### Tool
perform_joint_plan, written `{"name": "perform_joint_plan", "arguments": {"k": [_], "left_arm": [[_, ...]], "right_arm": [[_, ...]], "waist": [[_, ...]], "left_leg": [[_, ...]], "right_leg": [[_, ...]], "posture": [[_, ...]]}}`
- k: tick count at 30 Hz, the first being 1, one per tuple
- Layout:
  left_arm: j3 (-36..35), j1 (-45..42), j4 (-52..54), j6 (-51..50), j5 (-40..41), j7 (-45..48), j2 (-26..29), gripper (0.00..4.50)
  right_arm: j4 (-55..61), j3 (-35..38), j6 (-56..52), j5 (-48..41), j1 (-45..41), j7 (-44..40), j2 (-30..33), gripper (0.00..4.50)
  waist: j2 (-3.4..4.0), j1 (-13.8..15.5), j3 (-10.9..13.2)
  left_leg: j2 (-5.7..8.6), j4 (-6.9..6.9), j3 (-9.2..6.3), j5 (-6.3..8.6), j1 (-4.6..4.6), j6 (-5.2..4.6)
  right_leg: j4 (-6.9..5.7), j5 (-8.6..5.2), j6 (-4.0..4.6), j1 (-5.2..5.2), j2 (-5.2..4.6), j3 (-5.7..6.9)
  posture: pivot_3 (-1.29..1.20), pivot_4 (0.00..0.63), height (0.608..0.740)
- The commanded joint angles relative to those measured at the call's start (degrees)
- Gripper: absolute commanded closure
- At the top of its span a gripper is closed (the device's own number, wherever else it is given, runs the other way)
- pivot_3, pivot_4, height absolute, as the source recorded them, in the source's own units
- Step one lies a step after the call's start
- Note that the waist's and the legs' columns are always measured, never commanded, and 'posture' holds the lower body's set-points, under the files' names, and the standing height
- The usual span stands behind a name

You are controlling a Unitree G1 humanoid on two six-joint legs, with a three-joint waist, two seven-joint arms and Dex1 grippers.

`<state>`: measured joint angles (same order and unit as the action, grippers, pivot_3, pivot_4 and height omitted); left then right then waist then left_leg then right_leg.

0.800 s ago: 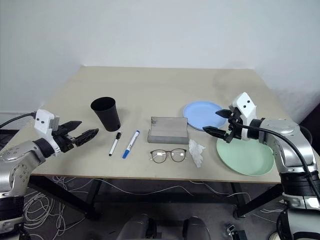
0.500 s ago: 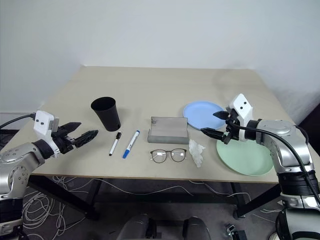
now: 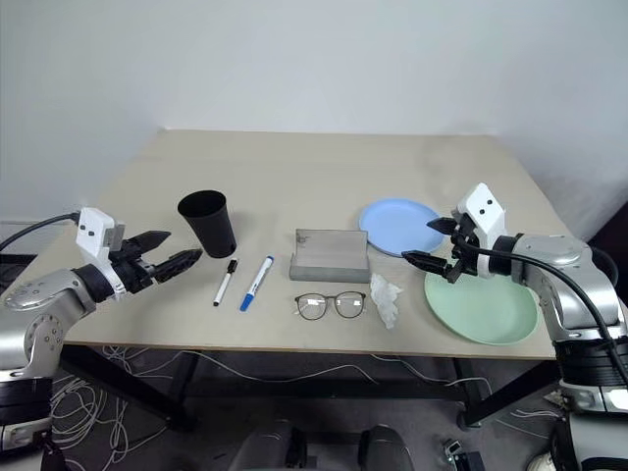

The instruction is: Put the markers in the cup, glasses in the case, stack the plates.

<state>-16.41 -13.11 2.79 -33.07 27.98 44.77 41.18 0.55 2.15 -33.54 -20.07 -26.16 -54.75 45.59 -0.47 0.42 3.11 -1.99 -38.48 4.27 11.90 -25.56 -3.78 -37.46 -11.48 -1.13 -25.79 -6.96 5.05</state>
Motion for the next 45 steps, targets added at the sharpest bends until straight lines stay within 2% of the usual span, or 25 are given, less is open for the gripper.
{"name": "perform_joint_plan", "arguments": {"k": [1,11,19,30,45], "left_arm": [[-0.3,-1.3,2.2,0.5,0.7,1.0,1.0,0.03],[1.0,-3.0,2.0,1.3,0.4,1.9,0.1,0.03],[2.4,-3.8,1.2,2.2,-0.1,1.5,-1.1,0.03],[2.6,-4.5,0.1,2.7,-0.6,1.3,-1.2,0.03],[2.3,-3.5,0.6,2.7,-0.5,0.4,-1.3,0.03]], "right_arm": [[0.5,1.5,0.0,0.5,0.0,1.0,1.0,0.00],[3.8,-0.5,-4.3,3.4,3.0,5.6,1.1,0.00],[3.5,-3.9,-10.4,7.6,1.4,13.8,-2.2,0.00],[-11.9,-3.0,-11.1,13.8,-5.9,23.0,-4.2,0.00],[-30.7,1.4,-9.5,15.5,-13.2,28.6,-3.1,0.00]], "waist": [[0.00,0.0,0.0],[0.01,0.1,0.0],[0.01,0.1,0.0],[0.02,0.1,0.0],[0.05,-0.2,0.0]], "left_leg": [[-0.01,0.00,0.00,0.00,0.00,0.00],[-0.03,-0.10,-0.11,0.00,0.00,0.00],[-0.06,-0.11,-0.13,0.00,0.00,0.01],[-0.04,-0.13,-0.15,0.00,0.00,0.00],[0.00,-0.14,-0.14,0.01,0.00,0.02]], "right_leg": [[0.00,0.00,0.00,0.00,0.00,0.03],[0.04,0.00,0.00,0.12,-0.05,0.22],[0.10,0.00,0.00,0.17,-0.08,0.34],[0.12,0.00,0.00,0.23,-0.06,0.39],[0.06,0.01,0.00,0.31,-0.02,0.38]], "posture": [[0.00,0.000,0.700],[0.00,0.000,0.700],[0.00,0.000,0.700],[0.00,0.000,0.700],[0.00,0.000,0.700]]}}
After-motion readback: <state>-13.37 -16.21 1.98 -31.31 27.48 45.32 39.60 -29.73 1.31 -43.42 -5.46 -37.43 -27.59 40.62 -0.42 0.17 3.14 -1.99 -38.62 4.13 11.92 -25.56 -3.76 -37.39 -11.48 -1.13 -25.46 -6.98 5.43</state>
